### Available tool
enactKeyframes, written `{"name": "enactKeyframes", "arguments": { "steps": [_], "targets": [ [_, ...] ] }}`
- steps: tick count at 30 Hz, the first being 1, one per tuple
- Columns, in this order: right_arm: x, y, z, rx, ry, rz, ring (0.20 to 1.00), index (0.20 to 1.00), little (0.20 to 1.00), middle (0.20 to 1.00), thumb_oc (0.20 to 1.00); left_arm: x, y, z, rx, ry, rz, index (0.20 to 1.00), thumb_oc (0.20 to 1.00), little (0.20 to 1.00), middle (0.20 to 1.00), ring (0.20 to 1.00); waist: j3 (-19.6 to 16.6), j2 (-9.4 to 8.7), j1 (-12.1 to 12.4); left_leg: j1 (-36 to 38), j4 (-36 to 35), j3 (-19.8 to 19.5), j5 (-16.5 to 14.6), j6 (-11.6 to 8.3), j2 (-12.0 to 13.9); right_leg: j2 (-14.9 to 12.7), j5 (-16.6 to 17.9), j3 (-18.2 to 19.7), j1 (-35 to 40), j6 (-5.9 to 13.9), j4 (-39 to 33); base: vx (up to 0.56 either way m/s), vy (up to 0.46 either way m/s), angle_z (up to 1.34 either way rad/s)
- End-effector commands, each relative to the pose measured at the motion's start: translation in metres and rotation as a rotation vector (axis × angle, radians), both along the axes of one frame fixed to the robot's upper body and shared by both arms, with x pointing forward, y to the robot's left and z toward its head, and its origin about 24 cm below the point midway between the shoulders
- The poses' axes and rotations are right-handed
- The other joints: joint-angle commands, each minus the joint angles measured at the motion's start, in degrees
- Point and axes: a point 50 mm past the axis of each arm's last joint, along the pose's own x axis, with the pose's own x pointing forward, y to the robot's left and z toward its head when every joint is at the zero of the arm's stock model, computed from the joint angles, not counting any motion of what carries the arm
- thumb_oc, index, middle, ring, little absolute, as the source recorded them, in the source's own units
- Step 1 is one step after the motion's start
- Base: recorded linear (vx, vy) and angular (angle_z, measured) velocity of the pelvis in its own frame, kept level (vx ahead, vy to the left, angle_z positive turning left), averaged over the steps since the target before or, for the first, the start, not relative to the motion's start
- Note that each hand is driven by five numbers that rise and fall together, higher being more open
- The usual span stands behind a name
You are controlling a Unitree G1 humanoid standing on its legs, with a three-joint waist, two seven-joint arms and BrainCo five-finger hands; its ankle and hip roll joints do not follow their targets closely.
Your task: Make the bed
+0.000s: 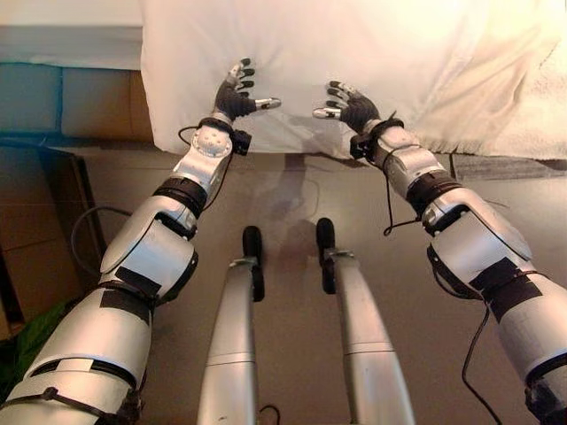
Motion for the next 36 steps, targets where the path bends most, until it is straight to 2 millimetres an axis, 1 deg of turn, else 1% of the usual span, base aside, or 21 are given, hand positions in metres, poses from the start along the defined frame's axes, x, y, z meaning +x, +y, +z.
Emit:
{"name": "enactKeyframes", "arguments": {
  "steps": [1, 2, 4, 7, 8, 9, 12, 13, 15, 17, 19, 23, 25, 27, 28, 29, 30, 32, 34, 35, 36],
  "targets": [
    [0.002, -0.016, 0.01, 0.089, -0.009, -0.065, 1.0, 1.0, 1.0, 1.0, 1.0, 0.001, 0.03, 0.014, -0.149, 0.011, 0.099, 1.0, 1.0, 1.0, 1.0, 1.0, -1.04, 0.91, 0.17, 3.95, -2.39, 1.5, -1.76, -1.68, -1.58, -0.19, -1.33, 0.09, 4.59, 3.59, -4.68, 0.03, 0.013, -0.02],
    [0.002, -0.028, 0.005, 0.099, 0.014, -0.108, 1.0, 1.0, 1.0, 1.0, 1.0, 0.0, 0.045, 0.01, -0.226, 0.035, 0.147, 1.0, 1.0, 1.0, 1.0, 1.0, -1.04, 1.12, 0.21, 4.89, -2.96, 1.52, -1.98, -1.72, -1.57, -0.3, -1.72, 0.12, 5.49, 3.36, -5.23, 0.0, 0.0, 0.0],
    [0.002, -0.037, 0.004, 0.101, 0.023, -0.143, 1.0, 1.0, 1.0, 1.0, 1.0, 0.0, 0.052, 0.005, -0.233, 0.06, 0.184, 1.0, 1.0, 1.0, 1.0, 1.0, -1.32, 1.31, 0.21, 5.05, -3.8, 1.37, -1.53, -1.6, -1.67, -0.38, -1.3, 0.21, 5.61, 3.4, -5.96, 0.0, 0.0, 0.0],
    [0.0, -0.073, -0.002, 0.18, 0.049, -0.277, 1.0, 1.0, 1.0, 1.0, 1.0, -0.006, 0.091, -0.005, -0.322, 0.123, 0.336, 1.0, 1.0, 1.0, 1.0, 1.0, -0.94, 1.67, 0.18, 7.93, -6.77, 1.2, -0.85, -1.72, -1.5, -0.71, -0.66, 0.52, 8.35, 3.27, -8.71, 0.01, 0.001, 0.0],
    [0.0, -0.073, -0.002, 0.18, 0.049, -0.277, 1.0, 1.0, 1.0, 1.0, 1.0, -0.006, 0.091, -0.005, -0.322, 0.122, 0.336, 1.0, 1.0, 1.0, 1.0, 1.0, -0.96, 1.66, 0.16, 7.95, -6.9, 1.2, -0.75, -1.71, -1.53, -0.74, -0.58, 0.53, 8.36, 3.28, -8.81, 0.0, 0.0, 0.0],
    [-0.002, -0.09, -0.006, 0.213, 0.061, -0.355, 1.0, 1.0, 1.0, 1.0, 1.0, -0.01, 0.106, -0.01, -0.367, 0.146, 0.401, 1.0, 1.0, 1.0, 1.0, 1.0, -0.98, 1.8, -0.08, 8.83, -7.95, 1.32, -0.32, -2.14, -1.35, -0.83, -0.17, 0.74, 9.39, 3.35, -10.1, 0.0, 0.0, 0.0],
    [-0.006, -0.112, -0.015, 0.268, 0.085, -0.474, 1.0, 1.0, 1.0, 1.0, 1.0, -0.015, 0.122, -0.026, -0.434, 0.199, 0.492, 1.0, 1.0, 1.0, 1.0, 1.0, -0.53, 2.09, -0.21, 11.14, -11.04, 1.24, 0.77, -2.47, -1.24, -1.0, 0.88, 0.55, 11.94, 3.5, -13.0, 0.01, -0.012, 0.01],
    [-0.011, -0.128, -0.027, 0.294, 0.112, -0.57, 1.0, 1.0, 1.0, 1.0, 1.0, -0.019, 0.131, -0.045, -0.495, 0.247, 0.562, 1.0, 1.0, 1.0, 1.0, 1.0, -0.42, 2.34, -0.33, 13.23, -13.84, 1.07, 1.6, -2.61, -1.2, -1.02, 1.54, 0.45, 14.28, 3.69, -15.64, 0.02, -0.032, 0.04],
    [-0.011, -0.13, -0.031, 0.321, 0.114, -0.589, 1.0, 1.0, 1.0, 1.0, 1.0, -0.021, 0.134, -0.053, -0.502, 0.266, 0.589, 1.0, 1.0, 1.0, 1.0, 1.0, -0.12, 2.46, -0.39, 14.73, -15.08, 1.05, 2.13, -2.56, -1.22, -1.02, 2.04, 0.32, 15.88, 3.62, -17.03, 0.01, -0.017, 0.08],
    [-0.017, -0.146, -0.048, 0.376, 0.147, -0.672, 1.0, 1.0, 1.0, 1.0, 1.0, -0.026, 0.14, -0.077, -0.578, 0.32, 0.637, 1.0, 1.0, 1.0, 1.0, 1.0, -0.4, 2.63, -0.27, 17.04, -17.54, 1.1, 2.88, -2.64, -1.24, -1.15, 2.5, 0.13, 18.22, 3.7, -19.26, 0.04, -0.026, 0.04],
    [-0.025, -0.159, -0.071, 0.439, 0.185, -0.73, 1.0, 1.0, 1.0, 1.0, 1.0, -0.033, 0.142, -0.111, -0.621, 0.393, 0.69, 1.0, 1.0, 1.0, 1.0, 1.0, -1.35, 3.08, -0.13, 21.25, -22.13, 0.84, 4.27, -2.7, -1.69, -1.36, 3.38, -0.01, 22.68, 3.77, -23.21, 0.05, -0.03, 0.01],
    [-0.039, -0.173, -0.11, 0.505, 0.256, -0.791, 1.0, 1.0, 1.0, 1.0, 1.0, -0.045, 0.142, -0.152, -0.621, 0.486, 0.727, 1.0, 1.0, 1.0, 1.0, 1.0, -2.92, 3.8, -0.04, 28.17, -28.89, 0.37, 6.53, -2.68, -1.99, -1.63, 4.9, -0.46, 29.18, 4.15, -28.7, 0.08, -0.035, 0.04],
    [-0.057, -0.18, -0.155, 0.532, 0.34, -0.838, 1.0, 1.0, 1.0, 1.0, 1.0, -0.062, 0.143, -0.195, -0.598, 0.577, 0.735, 1.0, 1.0, 1.0, 1.0, 1.0, -4.46, 3.82, 0.13, 34.94, -35.07, -0.26, 8.78, -2.47, -2.16, -1.96, 6.46, -0.82, 35.5, 4.27, -33.34, 0.12, -0.062, 0.08],
    [-0.065, -0.177, -0.177, 0.528, 0.385, -0.841, 1.0, 1.0, 1.0, 1.0, 1.0, -0.071, 0.141, -0.214, -0.603, 0.612, 0.729, 1.0, 1.0, 1.0, 1.0, 1.0, -4.73, 3.6, 0.11, 39.52, -38.69, -0.68, 9.61, -2.59, -2.03, -1.99, 6.75, -1.25, 39.55, 4.26, -35.74, 0.1, -0.04, 0.13],
    [-0.065, -0.177, -0.177, 0.528, 0.385, -0.841, 1.0, 1.0, 1.0, 1.0, 1.0, -0.071, 0.141, -0.214, -0.603, 0.612, 0.729, 1.0, 1.0, 1.0, 1.0, 1.0, -4.58, 3.59, 0.09, 39.76, -38.81, -0.7, 9.65, -2.59, -2.03, -2.0, 6.77, -1.27, 39.77, 4.26, -35.83, 0.12, -0.064, 0.16],
    [-0.079, -0.167, -0.211, 0.486, 0.449, -0.821, 1.0, 1.0, 1.0, 1.0, 1.0, -0.082, 0.127, -0.244, -0.584, 0.652, 0.642, 1.0, 1.0, 1.0, 1.0, 1.0, -5.82, 3.31, 0.22, 44.57, -42.7, -1.31, 10.79, -2.6, -1.5, -1.84, 7.25, -1.54, 44.24, 4.26, -38.33, 0.09, -0.041, 0.08],
    [-0.079, -0.167, -0.211, 0.486, 0.449, -0.821, 1.0, 1.0, 1.0, 1.0, 1.0, -0.082, 0.127, -0.244, -0.584, 0.652, 0.643, 1.0, 1.0, 1.0, 1.0, 1.0, -5.75, 3.31, 0.22, 44.71, -42.78, -1.32, 10.82, -2.6, -1.5, -1.84, 7.27, -1.55, 44.37, 4.26, -38.39, 0.12, -0.06, 0.01],
    [-0.104, -0.154, -0.253, 0.398, 0.516, -0.78, 1.0, 1.0, 1.0, 1.0, 1.0, -0.1, 0.099, -0.281, -0.508, 0.718, 0.459, 1.0, 1.0, 1.0, 1.0, 1.0, -7.56, 2.8, 0.37, 49.68, -46.52, -1.91, 12.23, -2.7, -0.77, -2.22, 8.17, -1.75, 49.11, 4.05, -41.89, 0.09, -0.045, 0.01],
    [-0.122, -0.144, -0.279, 0.324, 0.576, -0.756, 1.0, 1.0, 1.0, 1.0, 1.0, -0.119, 0.089, -0.305, -0.506, 0.775, 0.404, 1.0, 1.0, 1.0, 1.0, 1.0, -9.48, 2.36, 0.34, 52.07, -48.36, -1.89, 12.6, -2.75, -0.22, -2.54, 9.17, -1.83, 51.9, 4.12, -44.92, 0.07, -0.029, 0.12],
    [-0.122, -0.144, -0.279, 0.324, 0.576, -0.756, 1.0, 1.0, 1.0, 1.0, 1.0, -0.119, 0.089, -0.305, -0.506, 0.775, 0.404, 1.0, 1.0, 1.0, 1.0, 1.0, -9.45, 2.36, 0.34, 52.11, -48.37, -1.89, 12.6, -2.75, -0.22, -2.54, 9.17, -1.83, 51.94, 4.12, -44.94, 0.04, -0.028, 0.08],
    [-0.142, -0.14, -0.302, 0.276, 0.646, -0.759, 1.0, 1.0, 1.0, 1.0, 1.0, -0.135, 0.075, -0.324, -0.457, 0.837, 0.342, 1.0, 1.0, 1.0, 1.0, 1.0, -11.47, 1.92, 0.61, 54.04, -49.68, -2.2, 12.95, -2.79, -0.02, -2.7, 10.14, -1.98, 54.18, 4.39, -46.93, 0.04, -0.024, -0.01]
  ]
}}
